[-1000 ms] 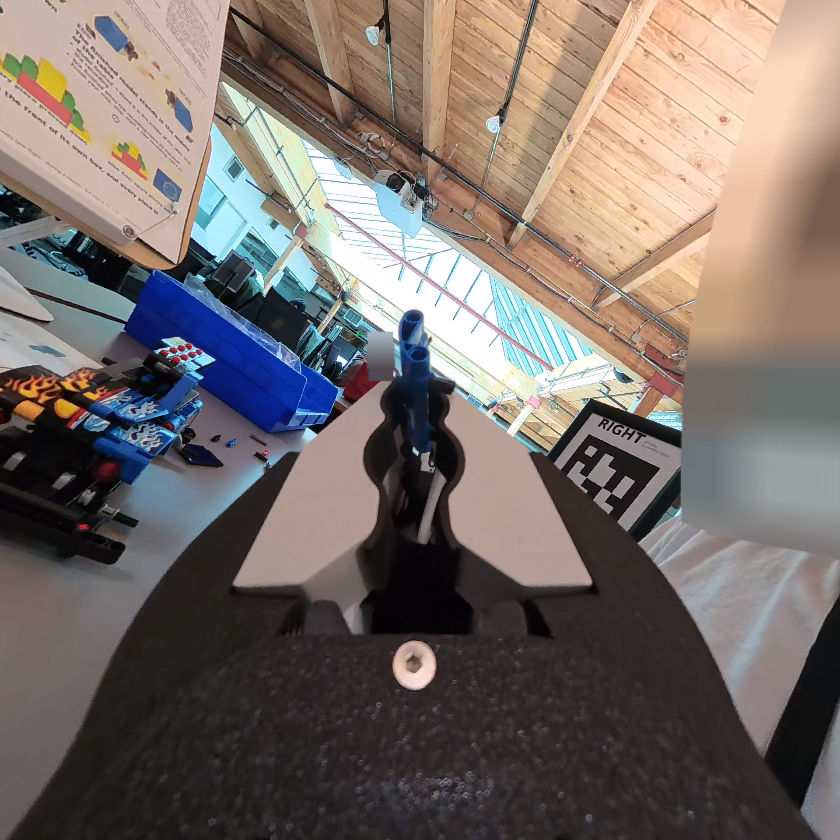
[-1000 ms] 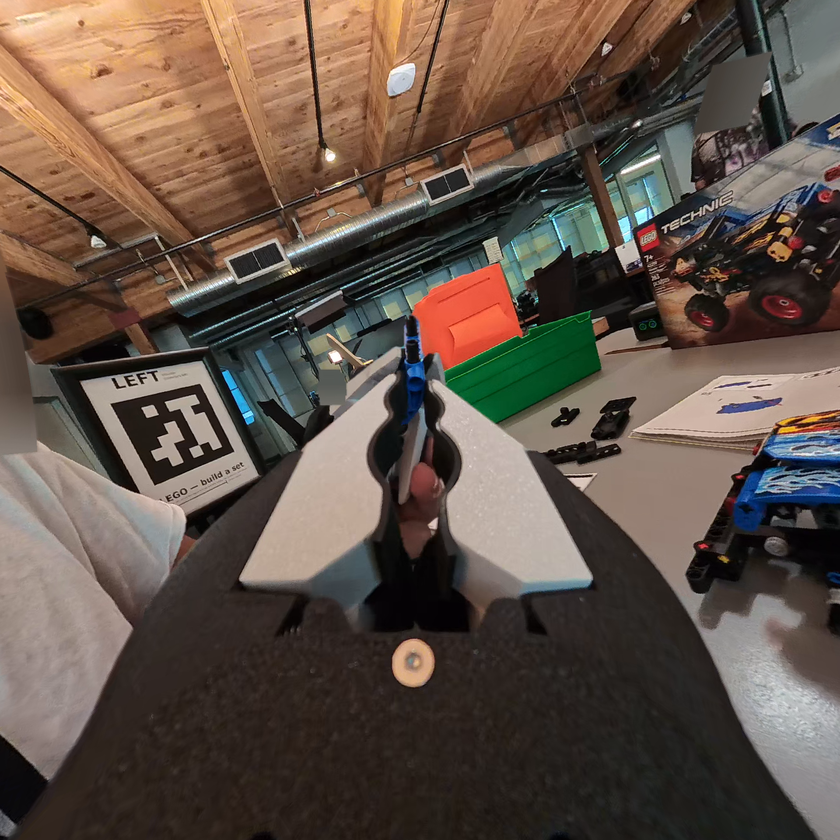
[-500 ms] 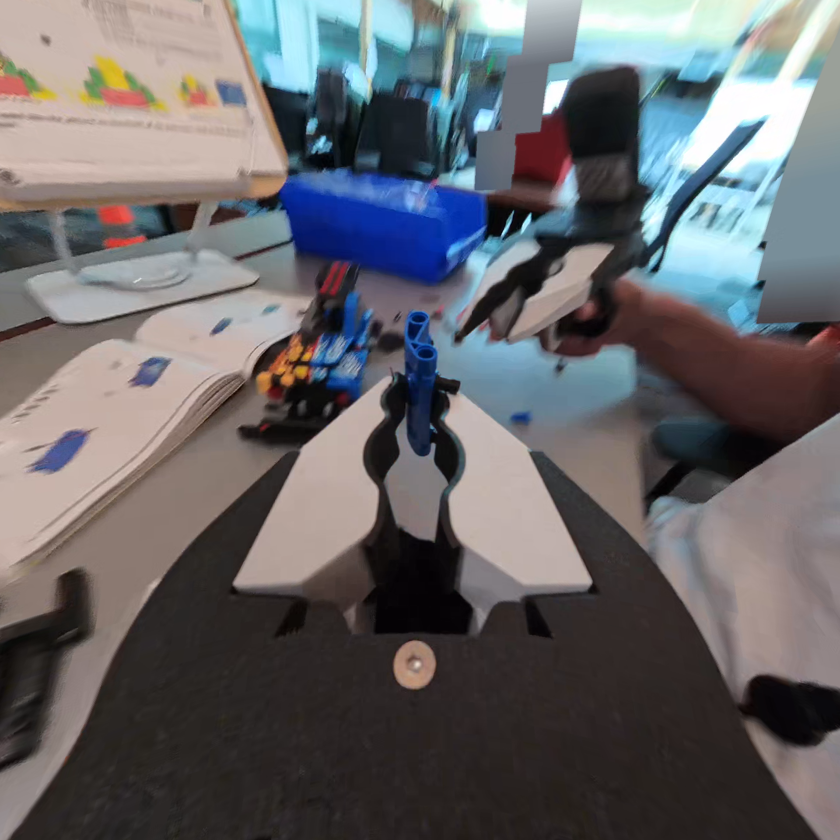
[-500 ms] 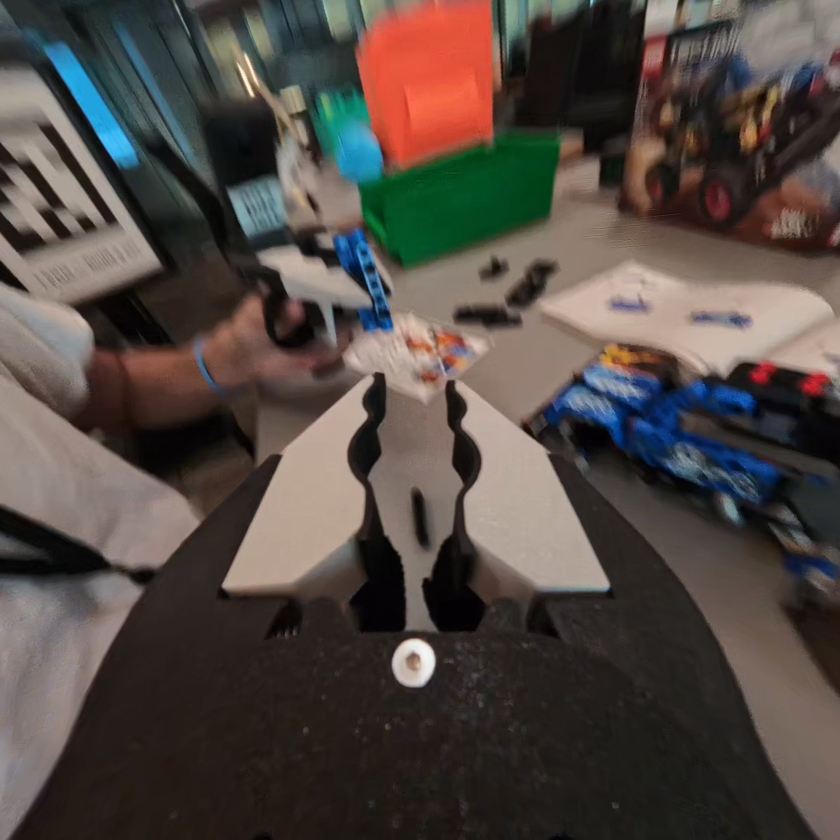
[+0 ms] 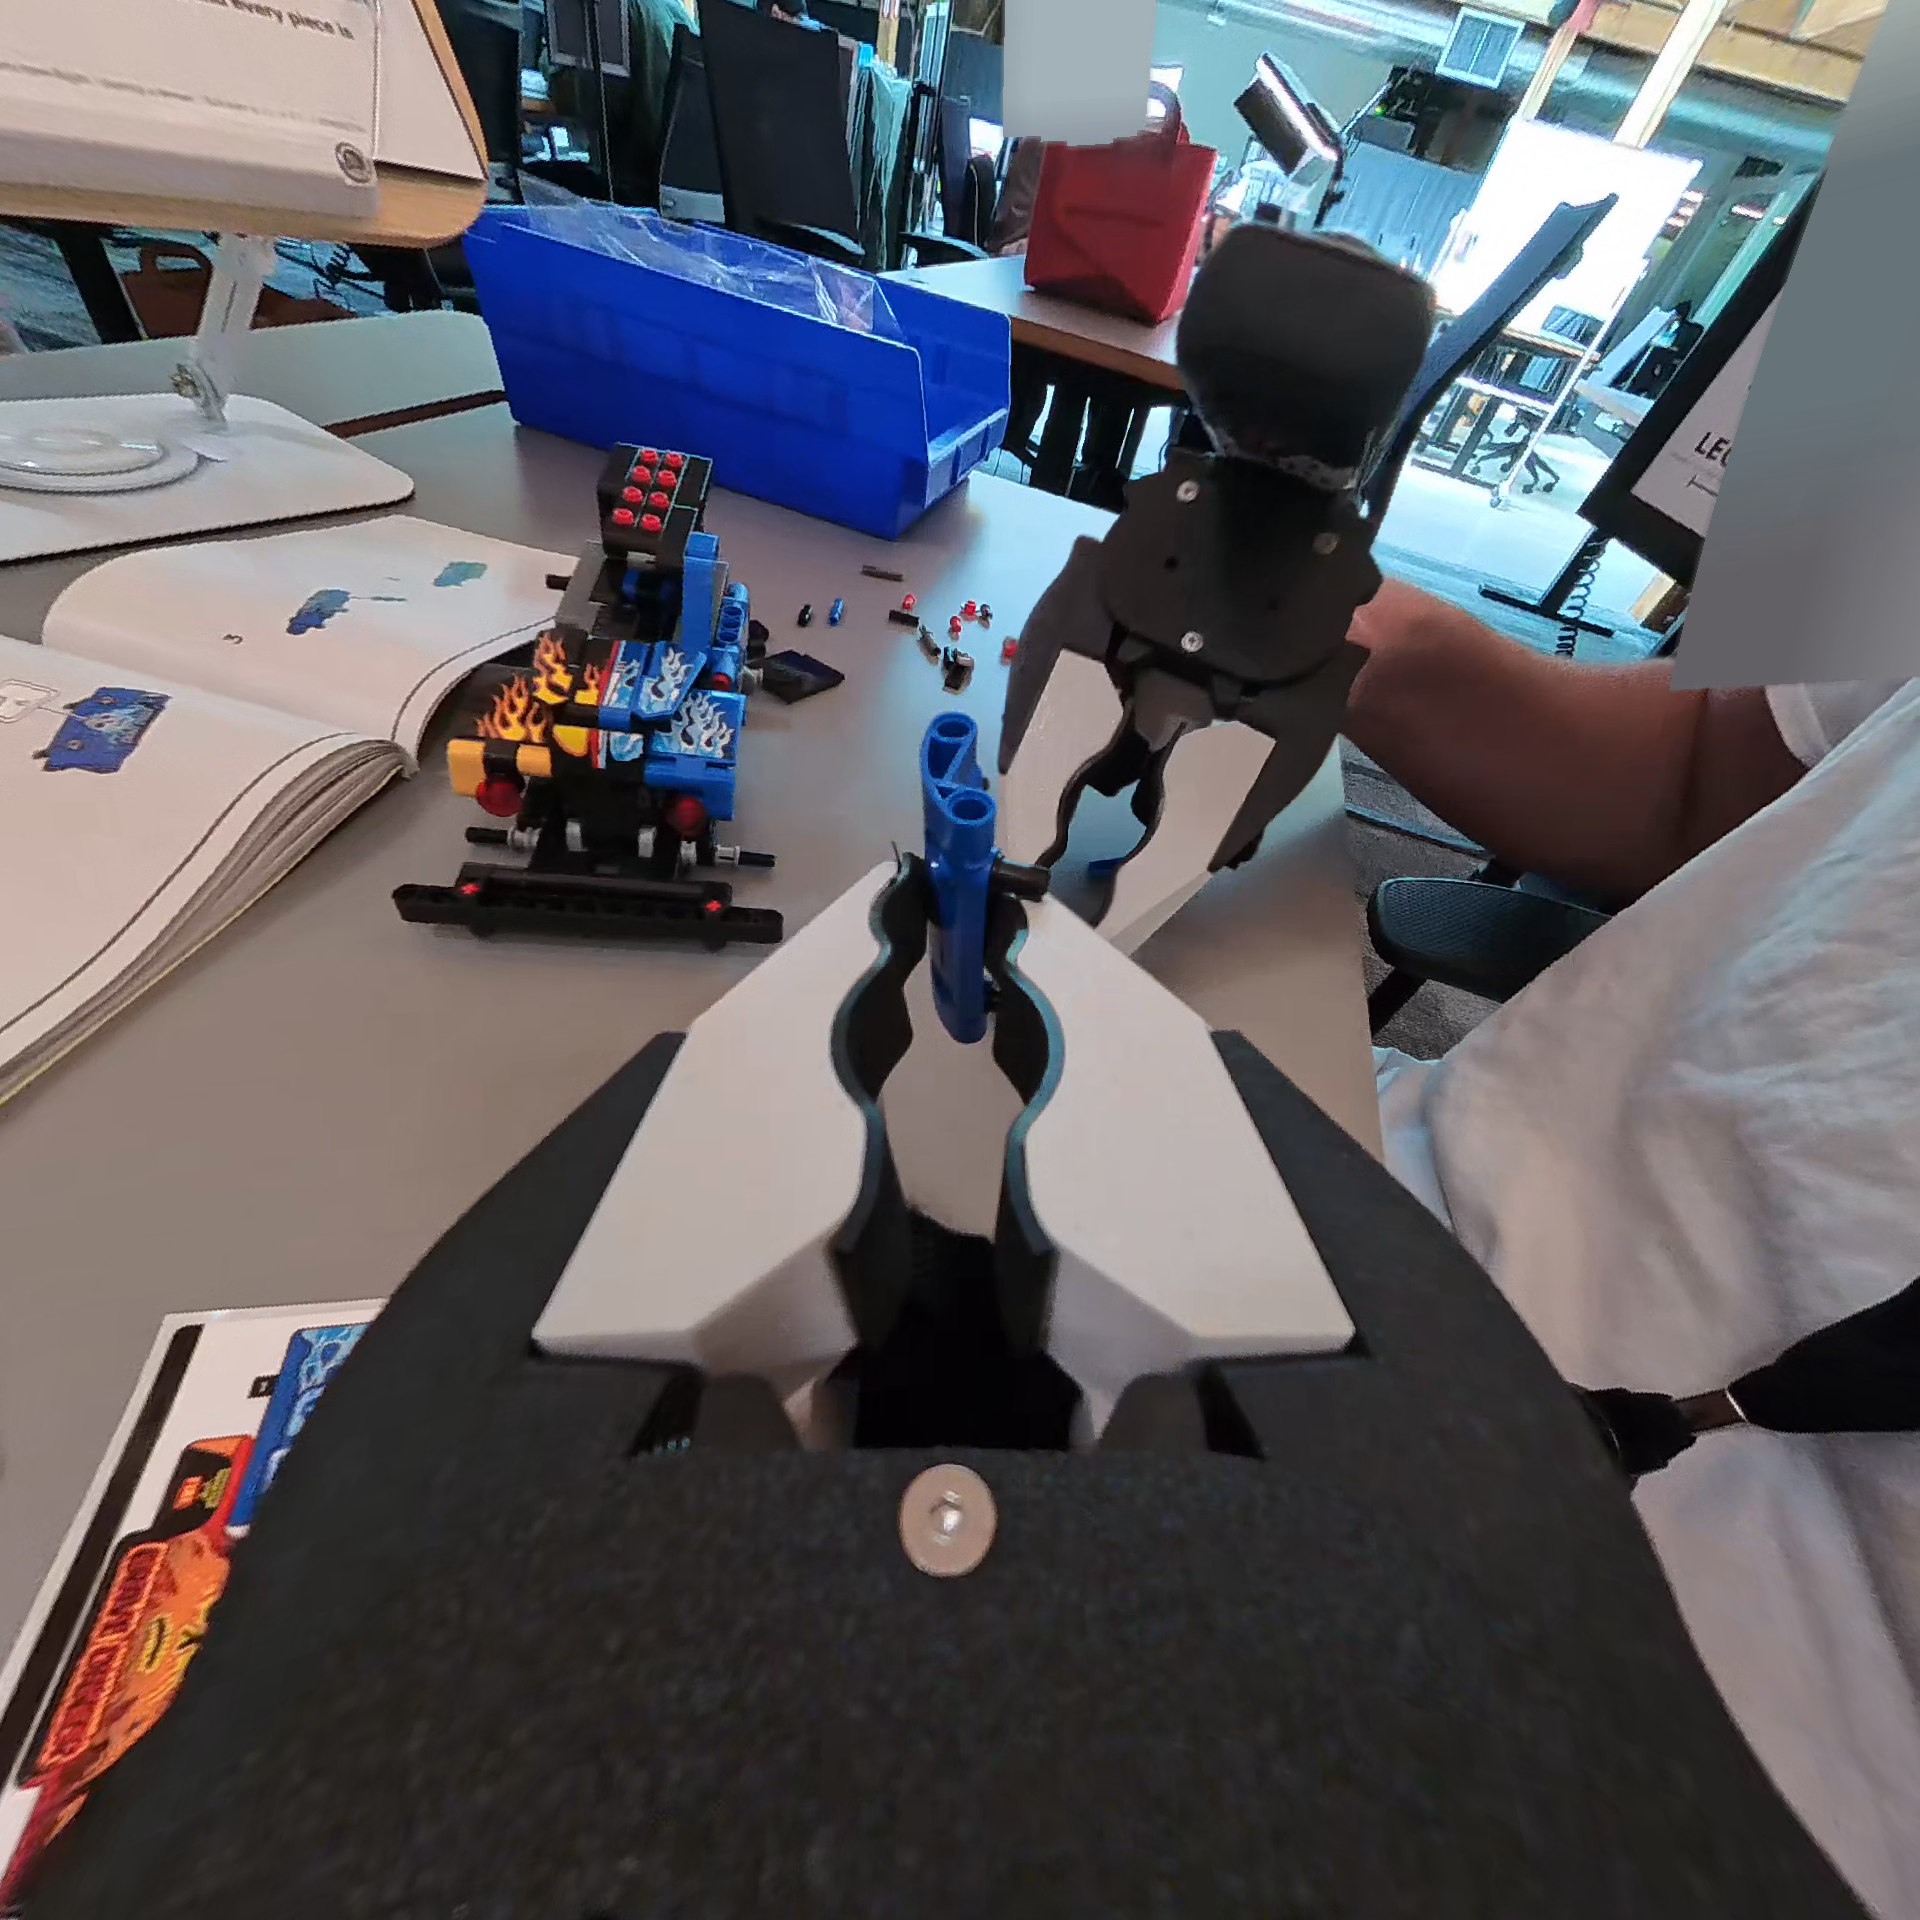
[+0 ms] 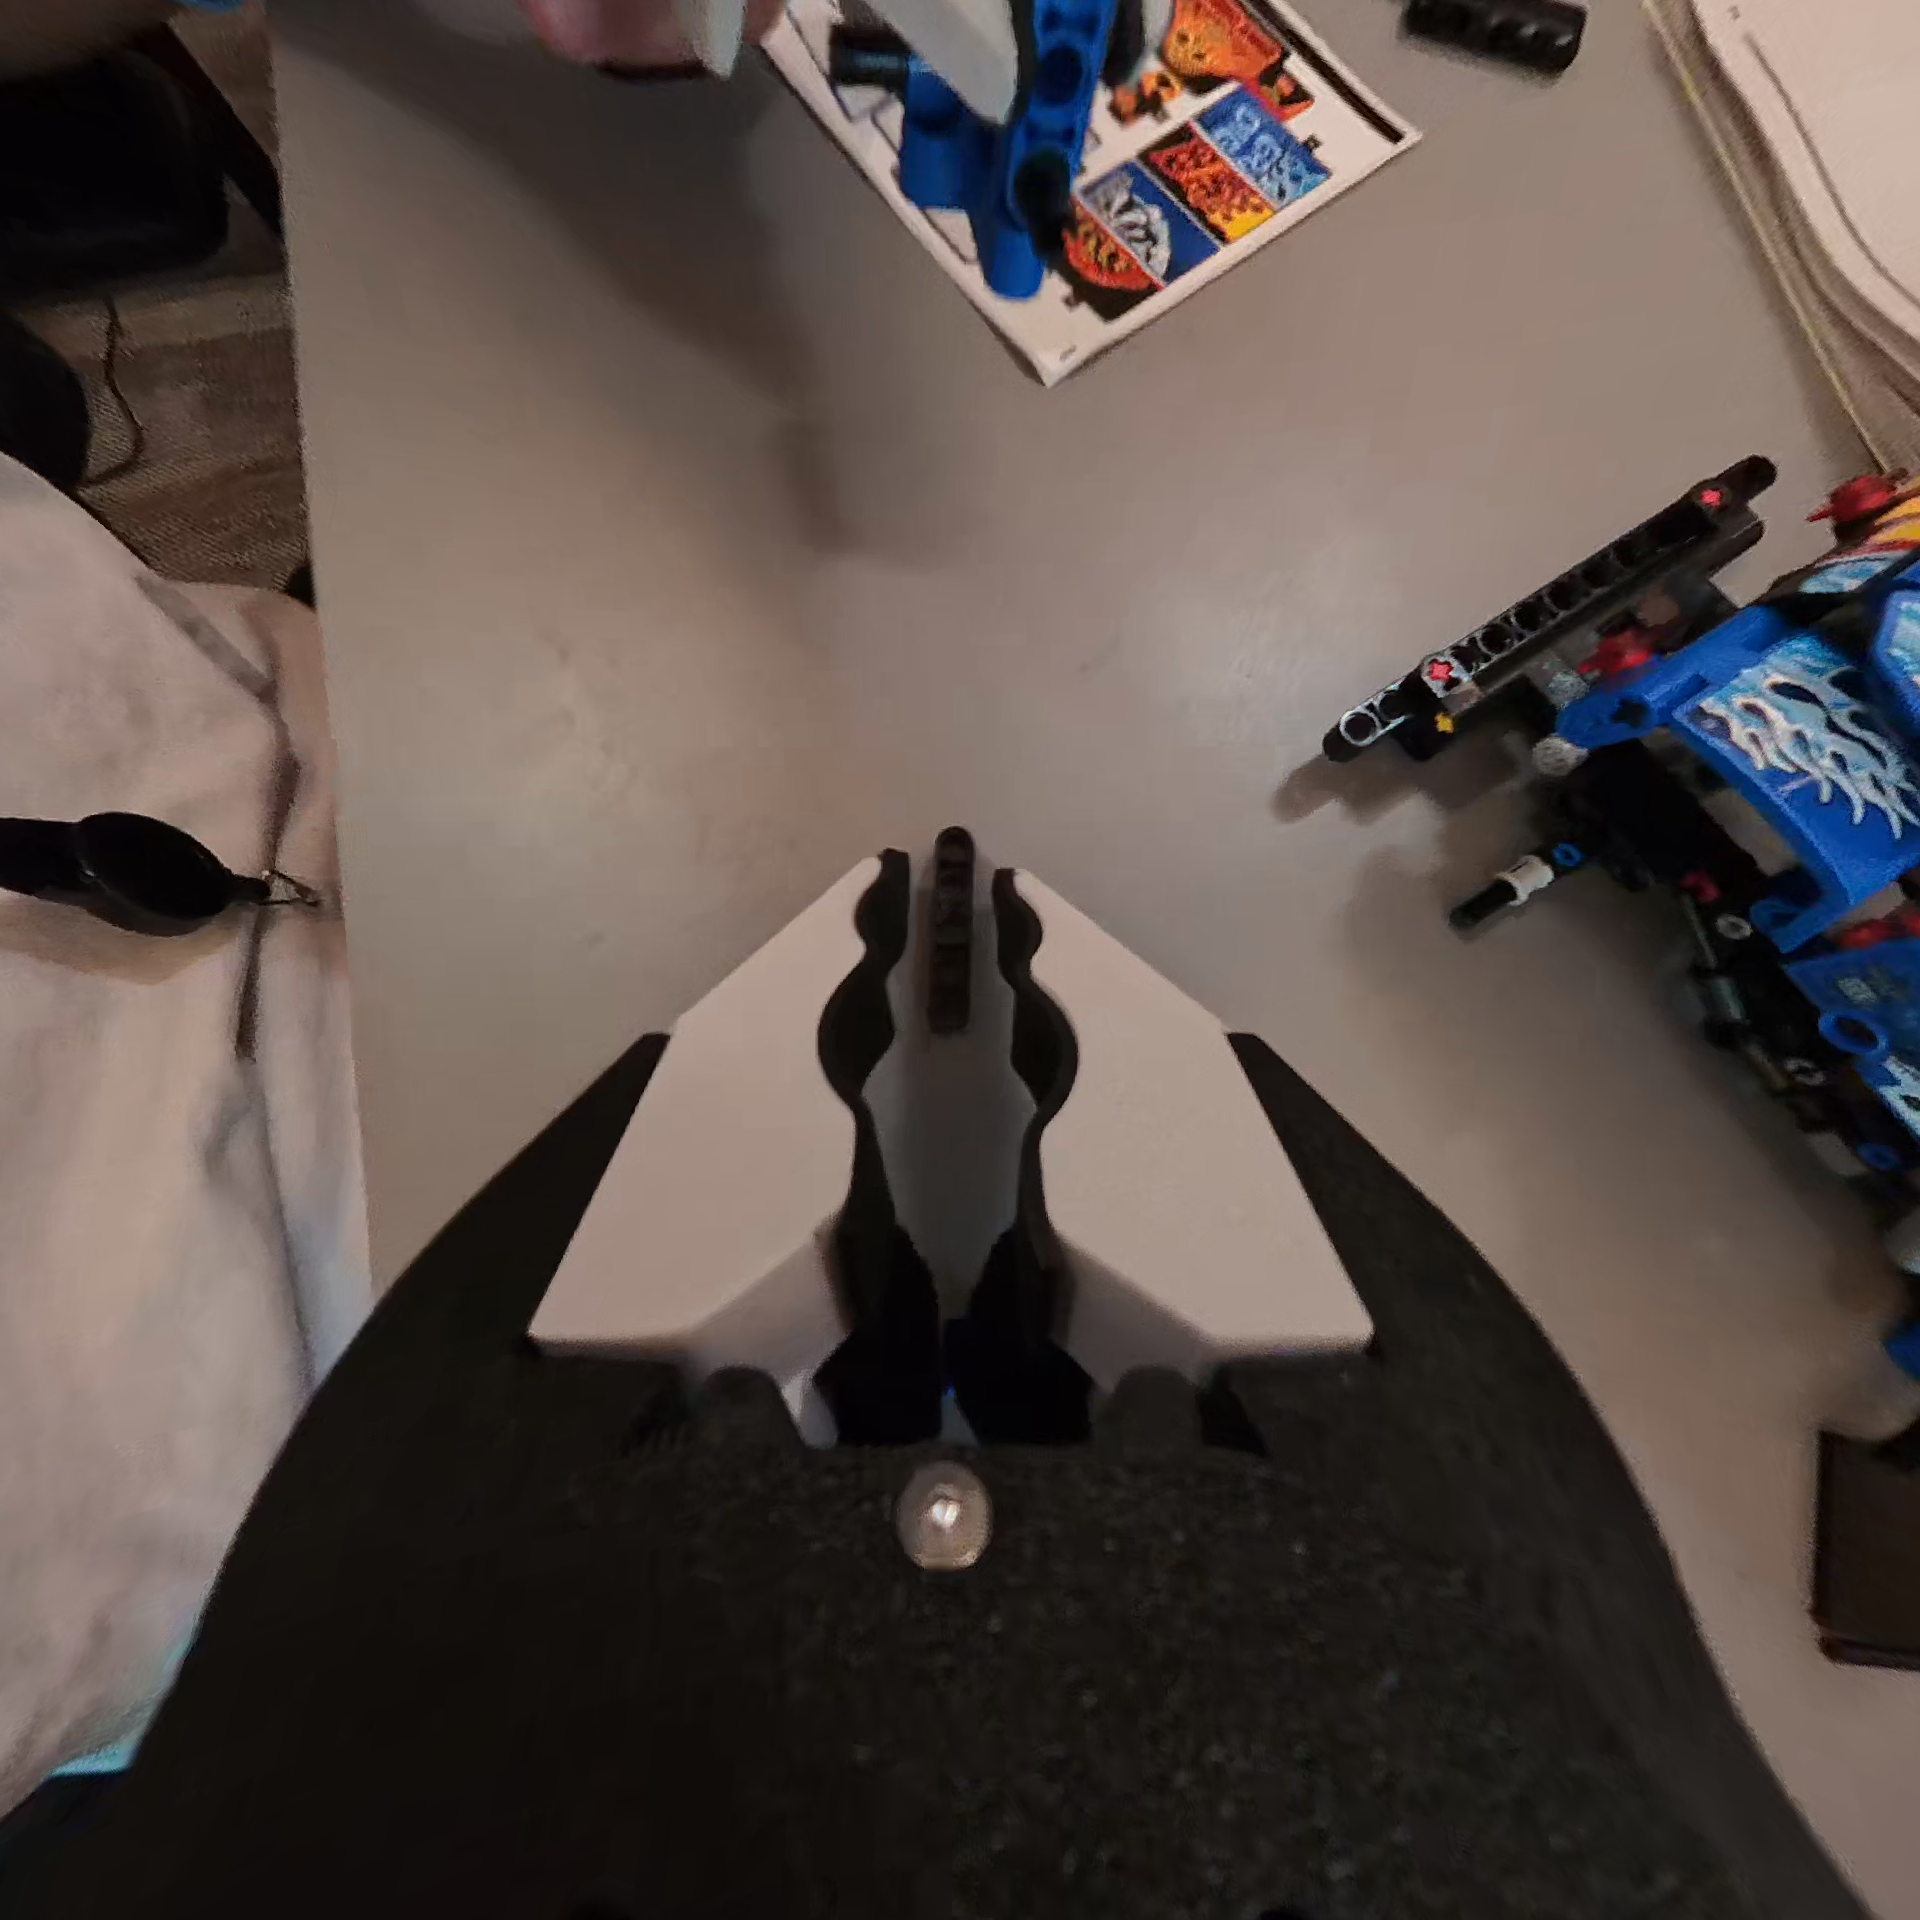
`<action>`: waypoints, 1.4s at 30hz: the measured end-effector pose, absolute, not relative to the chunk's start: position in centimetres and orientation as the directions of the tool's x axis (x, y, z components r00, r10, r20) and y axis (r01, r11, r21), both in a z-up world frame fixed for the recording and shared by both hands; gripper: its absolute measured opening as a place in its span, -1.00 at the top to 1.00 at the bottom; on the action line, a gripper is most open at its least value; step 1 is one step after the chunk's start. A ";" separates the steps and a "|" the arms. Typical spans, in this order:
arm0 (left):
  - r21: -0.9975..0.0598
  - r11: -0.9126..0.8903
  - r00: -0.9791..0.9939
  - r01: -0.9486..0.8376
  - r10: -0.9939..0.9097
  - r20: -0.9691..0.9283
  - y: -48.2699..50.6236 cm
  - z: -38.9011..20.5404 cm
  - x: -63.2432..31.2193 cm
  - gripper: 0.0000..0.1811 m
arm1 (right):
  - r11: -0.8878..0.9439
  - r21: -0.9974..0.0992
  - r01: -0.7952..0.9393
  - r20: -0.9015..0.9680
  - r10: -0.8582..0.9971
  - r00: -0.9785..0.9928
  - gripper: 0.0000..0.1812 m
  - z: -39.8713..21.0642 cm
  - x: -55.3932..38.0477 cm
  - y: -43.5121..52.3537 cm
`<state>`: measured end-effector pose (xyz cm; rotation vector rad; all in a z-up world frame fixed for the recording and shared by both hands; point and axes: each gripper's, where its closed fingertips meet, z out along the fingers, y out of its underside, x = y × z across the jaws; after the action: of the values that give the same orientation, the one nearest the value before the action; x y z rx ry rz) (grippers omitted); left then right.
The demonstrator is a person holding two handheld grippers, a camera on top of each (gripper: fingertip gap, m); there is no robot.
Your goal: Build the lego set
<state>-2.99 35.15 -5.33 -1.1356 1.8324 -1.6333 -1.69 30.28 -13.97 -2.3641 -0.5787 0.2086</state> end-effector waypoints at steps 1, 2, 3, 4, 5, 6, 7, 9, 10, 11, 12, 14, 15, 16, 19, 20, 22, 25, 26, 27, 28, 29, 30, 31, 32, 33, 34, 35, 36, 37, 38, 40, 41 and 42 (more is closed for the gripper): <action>-0.957 -0.030 -0.573 -0.287 -0.796 0.197 35.1 -5.3 -3.0 0.91 | -0.671 -0.651 0.355 0.005 0.463 0.886 0.84 -14.2 -1.6 30.4; -0.957 -0.028 -0.579 -0.289 -0.791 0.198 34.9 -5.4 -3.1 0.91 | -0.673 -0.649 0.355 -0.002 0.468 0.884 0.85 -14.3 -1.7 30.5; -0.957 -0.027 -0.582 -0.289 -0.789 0.198 34.8 -5.4 -3.1 0.91 | -0.674 -0.649 0.353 -0.008 0.470 0.882 0.87 -14.4 -1.7 30.7; -0.957 -0.024 -0.584 -0.290 -0.787 0.197 34.6 -5.5 -3.1 0.91 | -0.674 -0.650 0.351 -0.015 0.474 0.880 0.89 -14.5 -1.8 30.7; -0.955 -0.023 -0.588 -0.294 -0.784 0.200 34.4 -5.6 -3.2 0.91 | -0.672 -0.651 0.353 -0.018 0.479 0.878 0.92 -14.5 -1.9 30.7; -0.954 -0.030 -0.589 -0.298 -0.780 0.209 34.3 -5.7 -3.2 0.91 | -0.671 -0.652 0.355 -0.014 0.478 0.878 0.93 -14.5 -1.9 30.7; -0.952 -0.043 -0.590 -0.304 -0.775 0.224 34.1 -5.7 -3.1 0.91 | -0.669 -0.650 0.359 -0.009 0.479 0.878 0.93 -14.5 -1.9 30.7; -0.944 -0.082 -0.596 -0.319 -0.758 0.267 33.7 -5.9 -3.1 0.92 | -0.649 -0.652 0.392 0.043 0.484 0.874 0.93 -14.5 -1.7 30.9; -0.939 -0.102 -0.596 -0.327 -0.749 0.289 33.6 -5.9 -3.1 0.92 | -0.617 -0.688 0.382 0.059 0.477 0.877 0.93 -13.8 -1.7 31.3; -0.938 -0.119 -0.604 -0.326 -0.737 0.303 33.4 -5.7 -3.1 0.91 | -0.574 -0.751 0.326 0.033 0.461 0.887 0.93 -12.5 -2.1 31.7; -0.938 -0.146 -0.610 -0.315 -0.726 0.318 33.3 -5.2 -3.1 0.91 | -0.519 -0.818 0.247 0.003 0.425 0.905 0.93 -10.7 -2.0 32.3; -0.922 -0.225 -0.627 -0.316 -0.679 0.381 33.1 -4.5 -3.3 0.91 | -0.325 -0.945 0.028 -0.103 0.379 0.919 0.93 -5.9 -1.9 32.8; -0.905 -0.262 -0.642 -0.336 -0.639 0.424 32.8 -4.3 -3.4 0.91 | -0.219 -0.970 -0.101 -0.186 0.411 0.893 0.94 -3.6 -2.4 32.6; -0.889 -0.299 -0.649 -0.347 -0.608 0.458 32.5 -4.1 -3.4 0.91 | -0.177 -0.963 -0.205 -0.262 0.425 0.866 0.93 -2.5 -2.6 32.5; -0.859 -0.354 -0.664 -0.370 -0.546 0.511 31.8 -3.8 -3.4 0.91 | -0.136 -0.935 -0.329 -0.354 0.446 0.822 0.93 -2.2 -3.4 32.8; -0.858 -0.352 -0.663 -0.373 -0.546 0.512 31.8 -3.8 -3.4 0.91 | -0.126 -0.934 -0.335 -0.355 0.436 0.827 0.93 -2.3 -3.3 32.9; -0.867 -0.334 -0.675 -0.370 -0.545 0.498 31.6 -3.8 -3.6 0.91 | -0.116 -0.933 -0.340 -0.356 0.429 0.830 0.93 -2.3 -3.0 32.8; -0.882 -0.285 -0.677 -0.375 -0.566 0.470 31.1 -4.2 -3.7 0.91 | -0.124 -0.944 -0.306 -0.329 0.422 0.845 0.94 -2.5 -2.8 32.8; -0.883 -0.279 -0.678 -0.378 -0.566 0.469 30.9 -4.3 -3.6 0.91 | -0.135 -0.944 -0.300 -0.328 0.424 0.844 0.94 -2.7 -3.0 32.9; -0.879 -0.290 -0.677 -0.379 -0.561 0.477 30.8 -4.2 -3.5 0.91 | -0.131 -0.945 -0.301 -0.328 0.426 0.843 0.94 -2.6 -3.0 32.9; -0.873 -0.302 -0.674 -0.382 -0.555 0.487 30.8 -4.2 -3.4 0.91 | -0.122 -0.942 -0.311 -0.333 0.424 0.842 0.94 -2.5 -2.8 32.9; -0.868 -0.312 -0.673 -0.386 -0.549 0.496 30.9 -4.2 -3.4 0.91 | -0.124 -0.937 -0.326 -0.347 0.425 0.836 0.94 -2.5 -2.7 32.8; -0.864 -0.322 -0.671 -0.387 -0.544 0.504 31.1 -4.1 -3.4 0.91 | -0.128 -0.931 -0.342 -0.363 0.430 0.826 0.94 -2.5 -2.6 32.8; -0.860 -0.334 -0.668 -0.387 -0.541 0.511 31.3 -4.0 -3.3 0.91 | -0.130 -0.926 -0.354 -0.374 0.431 0.821 0.94 -2.5 -2.5 32.7; -0.855 -0.342 -0.669 -0.390 -0.534 0.518 31.4 -4.0 -3.3 0.91 | -0.129 -0.926 -0.355 -0.375 0.432 0.821 0.94 -2.5 -2.5 32.7; -0.852 -0.345 -0.664 -0.393 -0.534 0.523 31.5 -4.1 -3.3 0.91 | -0.137 -0.927 -0.349 -0.373 0.436 0.819 0.93 -2.6 -2.7 32.6; -0.851 -0.346 -0.661 -0.395 -0.537 0.525 31.5 -4.1 -3.2 0.91 | -0.136 -0.928 -0.348 -0.371 0.442 0.816 0.93 -2.5 -2.8 32.6; -0.853 -0.341 -0.663 -0.395 -0.538 0.521 31.4 -4.1 -3.2 0.91 | -0.133 -0.929 -0.344 -0.367 0.443 0.818 0.93 -2.5 -2.9 32.6; -0.857 -0.337 -0.662 -0.390 -0.544 0.516 31.4 -4.1 -3.2 0.91 | -0.132 -0.930 -0.342 -0.364 0.441 0.820 0.93 -2.4 -2.9 32.6; -0.859 -0.335 -0.663 -0.388 -0.546 0.512 31.5 -4.1 -3.2 0.91 | -0.140 -0.930 -0.340 -0.366 0.441 0.819 0.93 -2.5 -2.9 32.7; -0.859 -0.334 -0.665 -0.387 -0.544 0.511 31.4 -4.1 -3.3 0.91 | -0.145 -0.931 -0.334 -0.363 0.442 0.820 0.93 -2.5 -2.9 32.6; -0.859 -0.334 -0.663 -0.387 -0.547 0.511 31.5 -4.1 -3.3 0.91 | -0.139 -0.942 -0.306 -0.336 0.433 0.837 0.93 -2.5 -3.0 32.7; -0.859 -0.333 -0.660 -0.389 -0.550 0.512 31.5 -4.2 -3.2 0.91 | -0.140 -0.945 -0.294 -0.326 0.428 0.843 0.93 -2.6 -3.0 32.7; -0.858 -0.333 -0.657 -0.391 -0.552 0.513 31.6 -4.2 -3.2 0.91 | -0.139 -0.950 -0.281 -0.313 0.420 0.852 0.93 -2.7 -3.0 32.7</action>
<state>-3.19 31.57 -4.21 -1.2439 1.7422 -2.1405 -2.95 32.70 -2.70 -1.5998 -0.1125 0.6074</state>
